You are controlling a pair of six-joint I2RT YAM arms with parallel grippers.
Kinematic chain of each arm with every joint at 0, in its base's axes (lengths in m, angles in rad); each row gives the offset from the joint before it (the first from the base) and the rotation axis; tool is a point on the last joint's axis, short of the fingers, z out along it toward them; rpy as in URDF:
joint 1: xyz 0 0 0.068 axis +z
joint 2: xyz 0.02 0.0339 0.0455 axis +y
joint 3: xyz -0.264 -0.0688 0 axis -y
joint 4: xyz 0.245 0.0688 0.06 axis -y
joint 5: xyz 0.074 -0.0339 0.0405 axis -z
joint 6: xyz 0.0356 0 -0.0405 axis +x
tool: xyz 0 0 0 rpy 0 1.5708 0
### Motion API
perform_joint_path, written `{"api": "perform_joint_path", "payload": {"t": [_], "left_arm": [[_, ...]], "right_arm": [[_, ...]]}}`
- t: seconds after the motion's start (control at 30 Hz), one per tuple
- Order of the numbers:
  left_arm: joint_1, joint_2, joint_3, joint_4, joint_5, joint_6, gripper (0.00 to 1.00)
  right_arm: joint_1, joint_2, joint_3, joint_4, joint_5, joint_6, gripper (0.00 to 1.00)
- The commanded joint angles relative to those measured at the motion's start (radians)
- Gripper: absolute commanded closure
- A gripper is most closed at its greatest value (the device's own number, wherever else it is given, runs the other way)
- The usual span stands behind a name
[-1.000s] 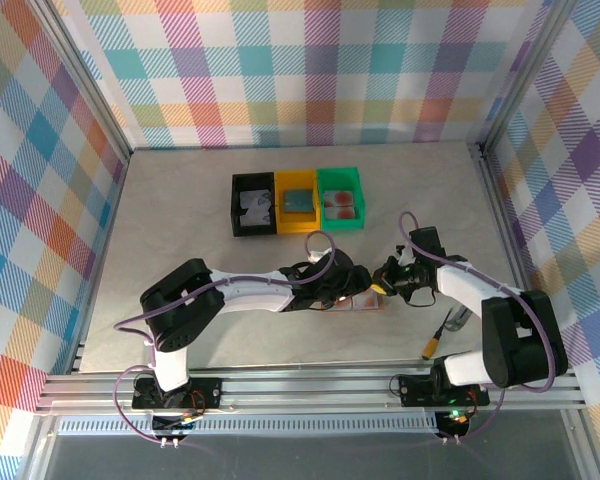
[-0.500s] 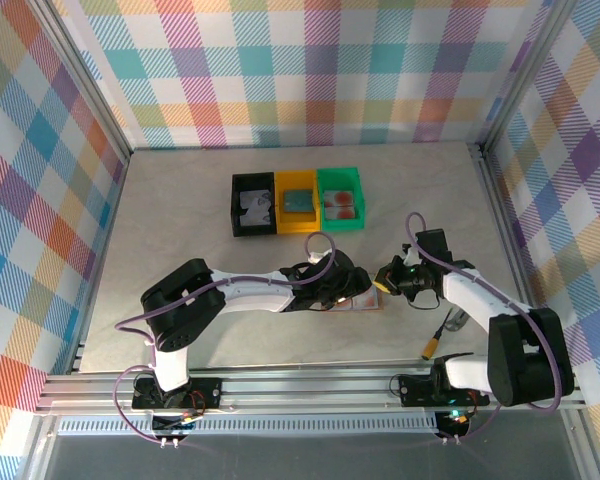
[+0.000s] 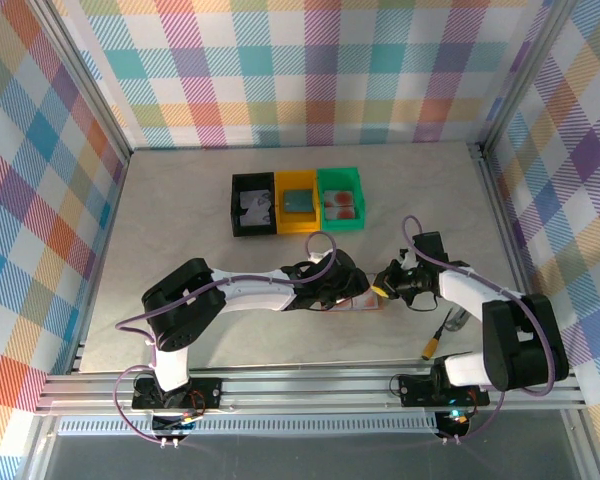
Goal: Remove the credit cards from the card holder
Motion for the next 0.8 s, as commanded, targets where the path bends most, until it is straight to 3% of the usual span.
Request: {"api": "perform_joint_path", "payload": {"t": [0.0,0.2,0.3,0.5,0.57,0.77], "left_arm": [[-0.005,0.011,0.019,-0.038,-0.012,-0.006,0.36],[-0.005,0.013,0.025,-0.021,-0.003,-0.005,0.44],[-0.005,0.016,0.031,-0.025,-0.006,0.001,0.54],[-0.005,0.023,0.037,-0.02,0.006,0.013,0.55],[-0.005,0.026,0.037,-0.011,0.011,0.015,0.61],[-0.009,0.038,0.051,0.013,0.029,0.019,0.61]], "right_arm": [[-0.009,0.009,-0.019,0.046,-0.036,0.007,1.0],[-0.009,0.026,-0.022,0.064,-0.04,0.009,1.0],[-0.009,0.046,-0.025,0.08,-0.046,0.014,1.0],[-0.009,0.065,-0.031,0.109,-0.053,0.023,1.0],[-0.009,0.066,-0.031,0.107,-0.052,0.023,1.0],[-0.009,0.071,-0.036,0.107,-0.041,0.021,1.0]]}}
